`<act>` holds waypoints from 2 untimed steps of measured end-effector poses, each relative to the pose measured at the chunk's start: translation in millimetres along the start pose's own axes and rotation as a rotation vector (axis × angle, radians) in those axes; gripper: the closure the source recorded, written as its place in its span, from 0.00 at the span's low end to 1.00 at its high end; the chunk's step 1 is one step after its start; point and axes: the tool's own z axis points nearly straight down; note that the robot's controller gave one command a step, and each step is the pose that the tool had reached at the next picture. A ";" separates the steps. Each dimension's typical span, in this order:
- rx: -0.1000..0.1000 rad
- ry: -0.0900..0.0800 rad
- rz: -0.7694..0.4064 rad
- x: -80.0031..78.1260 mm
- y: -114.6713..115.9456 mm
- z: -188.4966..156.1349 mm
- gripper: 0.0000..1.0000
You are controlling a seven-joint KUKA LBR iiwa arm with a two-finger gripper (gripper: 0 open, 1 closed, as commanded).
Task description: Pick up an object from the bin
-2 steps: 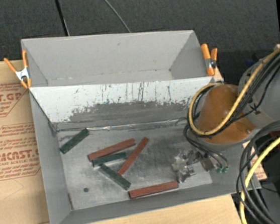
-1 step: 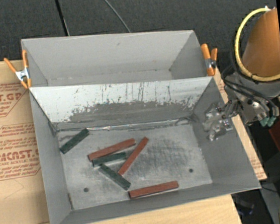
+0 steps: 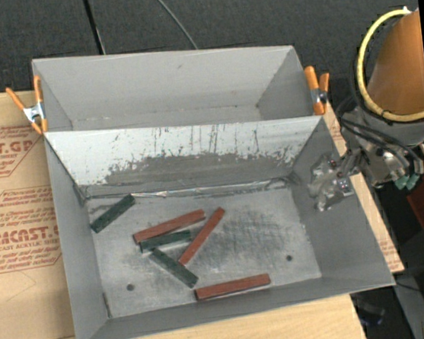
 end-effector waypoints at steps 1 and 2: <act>0.002 -0.008 0.128 -9.4 2.3 36.7 1.00; -0.001 0.002 0.106 -6.2 4.9 80.1 1.00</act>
Offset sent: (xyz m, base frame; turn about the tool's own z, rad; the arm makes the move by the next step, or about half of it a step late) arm 0.0032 0.0046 -0.1021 -0.0370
